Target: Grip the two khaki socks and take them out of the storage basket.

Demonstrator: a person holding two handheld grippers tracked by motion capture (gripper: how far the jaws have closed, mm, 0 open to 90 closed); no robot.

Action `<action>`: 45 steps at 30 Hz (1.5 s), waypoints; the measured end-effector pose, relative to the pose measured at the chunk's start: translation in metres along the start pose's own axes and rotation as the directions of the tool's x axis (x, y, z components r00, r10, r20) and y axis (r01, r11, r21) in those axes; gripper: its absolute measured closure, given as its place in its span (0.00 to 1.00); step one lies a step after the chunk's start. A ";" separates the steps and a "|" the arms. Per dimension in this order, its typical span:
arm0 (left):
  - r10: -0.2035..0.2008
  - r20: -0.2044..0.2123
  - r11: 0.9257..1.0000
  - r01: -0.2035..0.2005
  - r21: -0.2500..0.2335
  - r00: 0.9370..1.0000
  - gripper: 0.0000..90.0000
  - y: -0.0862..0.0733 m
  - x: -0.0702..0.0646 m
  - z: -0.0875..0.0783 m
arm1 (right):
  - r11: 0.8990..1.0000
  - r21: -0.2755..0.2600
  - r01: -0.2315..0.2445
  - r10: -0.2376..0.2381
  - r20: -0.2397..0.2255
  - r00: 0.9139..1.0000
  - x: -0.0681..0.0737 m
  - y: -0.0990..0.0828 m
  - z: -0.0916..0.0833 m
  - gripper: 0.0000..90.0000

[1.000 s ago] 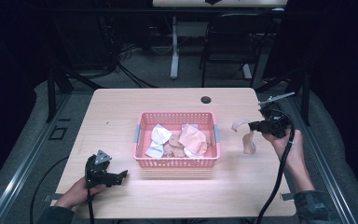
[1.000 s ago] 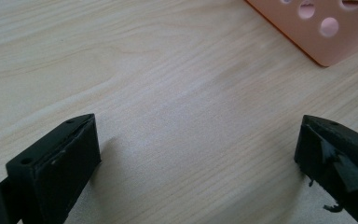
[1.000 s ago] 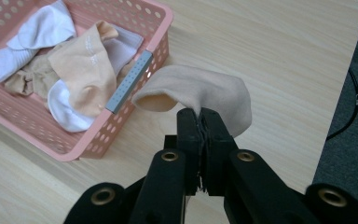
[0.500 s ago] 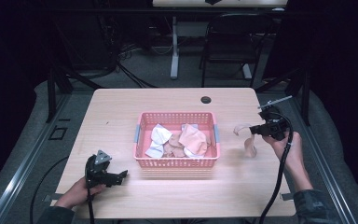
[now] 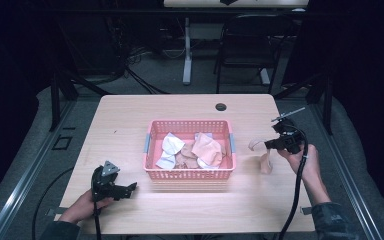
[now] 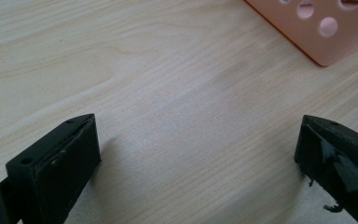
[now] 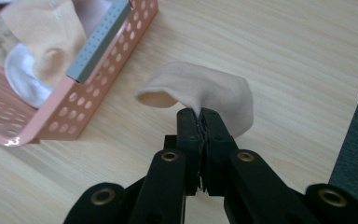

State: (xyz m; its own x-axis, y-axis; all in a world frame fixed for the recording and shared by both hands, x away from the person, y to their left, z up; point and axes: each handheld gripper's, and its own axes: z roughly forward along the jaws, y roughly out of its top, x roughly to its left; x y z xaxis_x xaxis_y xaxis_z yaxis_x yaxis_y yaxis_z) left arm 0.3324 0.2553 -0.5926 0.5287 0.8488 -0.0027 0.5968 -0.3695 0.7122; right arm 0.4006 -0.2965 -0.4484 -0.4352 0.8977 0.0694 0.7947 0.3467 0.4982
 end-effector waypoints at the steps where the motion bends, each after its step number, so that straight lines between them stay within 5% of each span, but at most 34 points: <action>1: 0.000 0.000 1.000 0.000 0.000 1.000 0.00 0.000 0.000 0.000 | 1.000 0.005 0.003 -0.003 0.012 1.000 0.000 -0.001 0.003 0.98; 18: 0.001 0.000 1.000 -0.001 0.001 1.000 0.00 0.000 0.000 0.000 | 0.993 0.110 -0.030 0.033 -0.027 0.999 -0.007 -0.009 0.040 0.97; 26: 0.001 -0.001 1.000 -0.001 0.000 1.000 0.00 0.000 0.000 0.000 | 0.985 0.173 -0.022 0.024 -0.008 1.000 -0.011 -0.015 0.053 0.97; 36: 0.001 0.000 1.000 -0.001 0.000 1.000 0.00 0.000 0.000 0.000 | 0.978 0.198 -0.067 0.074 -0.030 0.997 -0.012 -0.023 0.069 0.97; 38: 0.001 0.000 1.000 -0.001 0.000 1.000 0.00 0.000 0.000 0.000 | 0.975 0.218 -0.043 0.051 -0.028 0.998 -0.013 -0.022 0.071 0.96; 40: 0.001 0.000 1.000 -0.001 0.000 1.000 0.00 0.000 0.000 0.000 | 0.974 0.224 -0.047 0.054 -0.025 0.998 -0.013 -0.022 0.072 0.89; 43: 0.001 0.000 1.000 -0.001 0.000 1.000 0.00 0.000 0.000 0.000 | 0.976 0.209 -0.058 0.065 -0.029 0.997 -0.014 -0.021 0.069 0.65; 45: 0.001 0.001 1.000 -0.001 0.001 1.000 0.00 0.000 0.000 0.000 | 0.984 0.160 -0.079 0.087 -0.048 0.995 -0.014 -0.021 0.064 0.52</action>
State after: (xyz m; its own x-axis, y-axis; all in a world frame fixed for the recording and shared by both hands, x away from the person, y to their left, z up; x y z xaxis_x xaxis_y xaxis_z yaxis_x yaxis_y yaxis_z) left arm 0.3324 0.2553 -0.5926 0.5298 0.8481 -0.0021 0.5964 -0.3708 0.7119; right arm 0.4171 -0.2988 -0.5152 -0.3840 0.9104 0.1543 0.8839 0.3141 0.3463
